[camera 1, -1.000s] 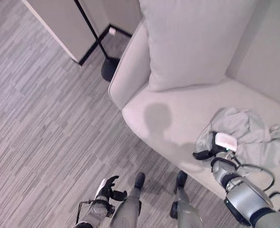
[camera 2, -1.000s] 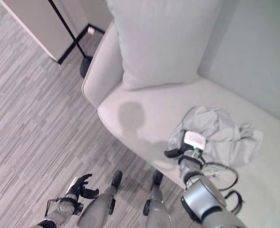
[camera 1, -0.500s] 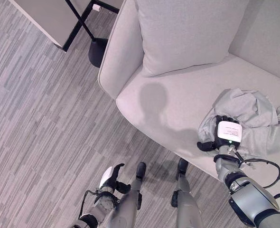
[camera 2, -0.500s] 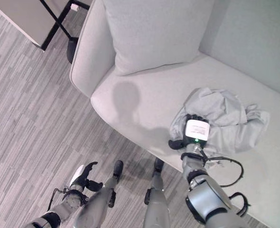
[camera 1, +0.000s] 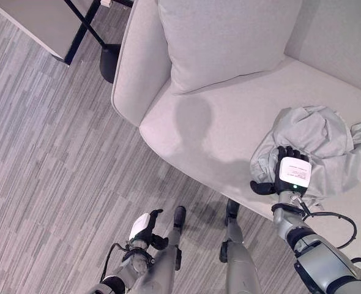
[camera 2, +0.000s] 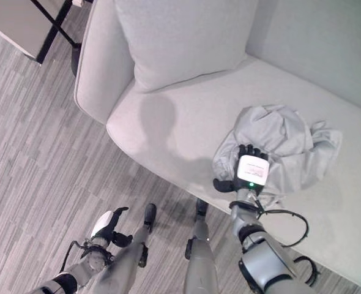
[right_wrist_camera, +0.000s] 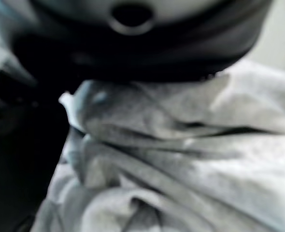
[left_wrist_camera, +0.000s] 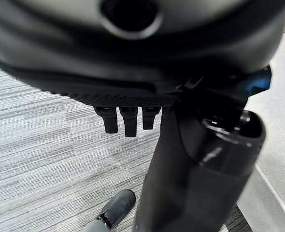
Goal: Hang the clothes on the sofa on the clothes rack.
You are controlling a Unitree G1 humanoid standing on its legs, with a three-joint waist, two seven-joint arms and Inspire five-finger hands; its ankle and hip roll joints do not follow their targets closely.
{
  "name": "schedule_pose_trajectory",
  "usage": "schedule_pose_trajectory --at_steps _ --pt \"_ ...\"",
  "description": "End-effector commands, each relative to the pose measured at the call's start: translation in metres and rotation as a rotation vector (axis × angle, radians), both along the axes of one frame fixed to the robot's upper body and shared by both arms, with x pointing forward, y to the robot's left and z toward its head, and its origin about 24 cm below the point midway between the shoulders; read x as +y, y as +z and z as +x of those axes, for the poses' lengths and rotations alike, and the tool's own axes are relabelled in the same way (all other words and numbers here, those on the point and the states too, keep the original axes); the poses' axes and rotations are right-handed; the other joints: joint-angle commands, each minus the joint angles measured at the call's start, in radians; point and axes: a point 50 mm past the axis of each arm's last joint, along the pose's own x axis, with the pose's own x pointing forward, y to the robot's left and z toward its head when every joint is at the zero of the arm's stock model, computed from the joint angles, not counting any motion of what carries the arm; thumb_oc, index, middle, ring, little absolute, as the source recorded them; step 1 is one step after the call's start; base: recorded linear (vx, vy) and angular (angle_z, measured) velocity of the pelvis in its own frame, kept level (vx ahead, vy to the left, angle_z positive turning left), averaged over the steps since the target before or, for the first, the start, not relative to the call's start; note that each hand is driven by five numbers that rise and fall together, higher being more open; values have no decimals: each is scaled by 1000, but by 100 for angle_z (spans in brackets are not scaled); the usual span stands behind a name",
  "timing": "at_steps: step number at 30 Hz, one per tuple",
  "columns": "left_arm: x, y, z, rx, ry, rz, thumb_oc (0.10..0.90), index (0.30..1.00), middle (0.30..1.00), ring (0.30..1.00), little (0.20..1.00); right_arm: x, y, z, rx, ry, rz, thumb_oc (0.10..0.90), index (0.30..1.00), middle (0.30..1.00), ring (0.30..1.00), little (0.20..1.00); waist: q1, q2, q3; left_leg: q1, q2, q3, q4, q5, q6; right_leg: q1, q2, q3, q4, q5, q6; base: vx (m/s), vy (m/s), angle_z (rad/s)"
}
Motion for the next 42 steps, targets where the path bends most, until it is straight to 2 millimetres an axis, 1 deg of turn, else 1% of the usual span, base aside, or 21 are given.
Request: schedule_pose_trajectory --at_steps 1,6,12,17,18,19,20,21,22,23,24,26,27,28,30,33,34,35,36,40,42 --pt "6 2 3 -33 65 11 800 900 900 900 900 -41 -33 -38 211 -264 177 400 300 300 300 300 -12 81 18 -48 -20 -3 -28 14 2 18 32 52 7 -64 65 0 0 0" --pt "3 4 6 -43 43 19 800 900 900 900 900 -27 -37 -33 205 -214 243 400 300 300 300 300 -19 83 12 -42 -20 -1 -28 11 -1 25 30 48 7 -64 66 0 0 0" --pt "6 3 7 -37 55 35 800 900 900 900 900 -16 -40 -29 185 -183 304 400 300 300 300 300 -27 69 5 -33 -19 2 -28 8 -3 36 30 46 7 -66 65 0 0 0" --pt "10 2 6 -26 90 41 800 900 900 900 900 -11 -35 -25 43 -217 516 400 300 300 300 300 -36 58 -5 -17 -18 3 -28 2 -6 57 28 41 7 -72 67 0 0 0" --pt "12 2 6 -26 101 40 800 900 900 900 900 -9 -30 -21 -4 -204 549 400 300 300 300 300 -38 56 -9 -12 -18 4 -28 1 -6 61 29 41 7 -73 67 0 0 0" --pt "15 2 6 -31 107 40 800 900 900 900 900 -6 -17 -13 -101 -175 601 400 300 300 300 300 -39 50 -14 -2 -16 7 -28 -3 -6 72 29 43 7 -76 67 0 0 0" --pt "17 2 3 -33 113 34 800 900 900 900 900 3 1 -3 -225 -114 670 400 300 300 300 300 -41 40 -24 13 -12 14 -28 -10 -6 87 29 43 7 -80 67 -30 -1 -1" --pt "18 3 3 -38 118 28 800 900 900 900 900 8 12 1 -289 -75 697 400 300 300 300 300 -42 35 -29 21 -9 17 -28 -13 -6 94 29 44 7 -82 67 0 0 0" --pt "18 3 3 -37 118 28 800 900 900 900 900 8 12 1 -288 -76 697 400 300 300 300 300 -41 35 -28 22 -9 18 -28 -13 -6 95 29 45 7 -83 67 -16 -6 -3" --pt "19 4 3 -45 127 13 800 900 900 900 900 14 33 5 -403 -8 729 400 300 300 300 300 -46 22 -40 41 -4 24 -28 -21 -6 111 30 47 7 -87 66 -18 -16 -8" --pt "18 6 5 -51 126 9 800 900 900 900 900 17 44 7 -464 27 739 400 300 300 300 300 -50 14 -49 52 -1 29 -28 -26 -6 121 30 47 7 -92 66 -16 -19 -9" --pt "18 9 7 -64 117 4 800 900 900 900 900 18 54 5 -521 62 755 400 300 300 300 300 -53 5 -63 76 3 35 -28 -36 -4 145 31 47 7 -99 65 -8 -22 -13" --pt "20 10 9 -68 115 7 800 900 900 900 900 18 64 6 -568 87 774 400 300 300 300 300 -56 -2 -73 89 6 38 -28 -41 -4 157 32 46 7 -103 64 -7 -28 -20" --pt "20 11 9 -69 114 7 800 900 900 900 900 21 71 5 -594 120 787 400 300 300 300 300 -57 -6 -81 104 7 41 -28 -47 -2 171 34 46 7 -106 64 21 -41 -15" --pt "28 10 2 -47 114 0 800 900 900 900 900 21 84 -9 -664 203 858 400 300 300 300 300 -65 -30 -131 170 18 57 -28 -72 3 235 42 47 7 -126 61 67 -51 -7" --pt "34 5 -10 -4 110 -1 800 900 900 900 900 17 89 -22 -683 243 881 400 300 300 300 300 -61 -43 -182 229 28 62 -28 -95 7 291 47 49 7 -146 58 84 -34 -9" --pt "35 3 -14 8 113 -10 800 900 900 900 900 15 93 -25 -697 258 877 400 300 300 300 300 -61 -46 -201 244 31 65 -28 -101 8 304 49 50 7 -152 58 105 -28 -10" --pt "36 4 -17 13 112 -23 800 900 900 900 900 15 101 -30 -729 283 880 400 300 300 300 300 -57 -50 -235 271 37 66 -28 -109 8 329 52 49 7 -161 56 69 -18 -9" --pt "36 3 -17 14 111 -23 800 900 900 900 900 15 101 -30 -728 282 880 400 300 300 300 300 -57 -50 -235 273 38 66 -28 -110 7 331 53 49 7 -162 56 59 -12 -9" --pt "38 14 -14 -29 81 -48 800 900 900 900 900 21 130 -35 -817 387 871 400 300 300 300 300 -48 -60 -313 335 50 71 -28 -128 7 393 64 54 7 -180 50 40 -3 -2" --pt "39 18 -12 -46 94 -71 800 900 900 900 900 23 131 -34 -784 407 838 400 300 300 300 300 -46 -66 -329 344 50 69 -28 -124 7 402 65 55 7 -176 47 0 0 0"
